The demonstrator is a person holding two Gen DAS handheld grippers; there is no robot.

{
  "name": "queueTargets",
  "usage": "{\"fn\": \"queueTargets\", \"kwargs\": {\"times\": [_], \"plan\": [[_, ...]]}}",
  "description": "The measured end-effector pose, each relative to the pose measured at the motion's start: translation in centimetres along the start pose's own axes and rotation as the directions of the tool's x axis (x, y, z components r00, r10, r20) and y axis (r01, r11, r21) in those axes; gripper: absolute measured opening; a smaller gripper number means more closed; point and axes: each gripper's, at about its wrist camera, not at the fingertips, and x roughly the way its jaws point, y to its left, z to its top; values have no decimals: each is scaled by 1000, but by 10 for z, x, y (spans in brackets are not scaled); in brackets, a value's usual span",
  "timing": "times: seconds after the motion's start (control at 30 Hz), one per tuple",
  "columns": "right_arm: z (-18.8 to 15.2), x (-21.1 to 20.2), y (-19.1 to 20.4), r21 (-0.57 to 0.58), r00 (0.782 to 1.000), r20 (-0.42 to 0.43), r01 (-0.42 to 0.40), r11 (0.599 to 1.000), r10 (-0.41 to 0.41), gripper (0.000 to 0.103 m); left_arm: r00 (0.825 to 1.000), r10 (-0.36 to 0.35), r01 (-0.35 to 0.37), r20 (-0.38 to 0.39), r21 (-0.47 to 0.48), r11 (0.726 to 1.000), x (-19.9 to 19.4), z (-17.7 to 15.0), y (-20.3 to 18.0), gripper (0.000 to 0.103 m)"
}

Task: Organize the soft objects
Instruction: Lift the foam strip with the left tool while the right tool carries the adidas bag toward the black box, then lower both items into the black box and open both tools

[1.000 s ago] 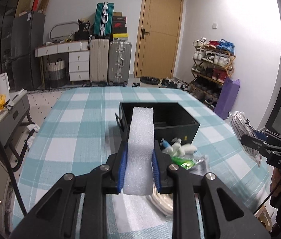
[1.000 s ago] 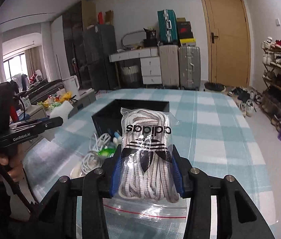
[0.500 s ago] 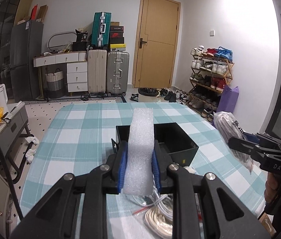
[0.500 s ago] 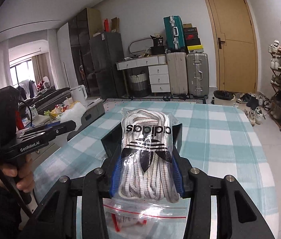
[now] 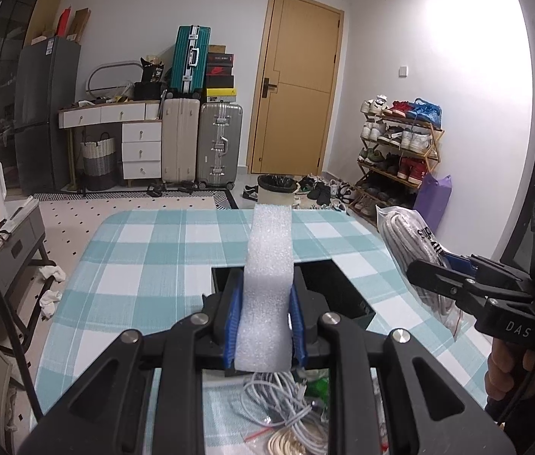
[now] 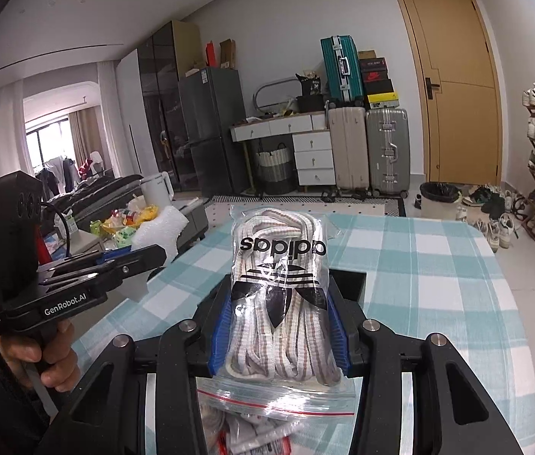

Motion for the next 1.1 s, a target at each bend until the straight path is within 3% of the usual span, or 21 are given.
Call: {"fn": "queueTargets", "kwargs": {"times": [0.6,1.1], "plan": [[-7,60,-24,50,994,-109,14,999,-8,44,995,-1,2,-104,9,1000,56,-7,-7,21],[-15,112,-36,3,982,-186,46,999,-44,44,985,9,-8,-170,9,1000,95,-13,-7,21]]}}
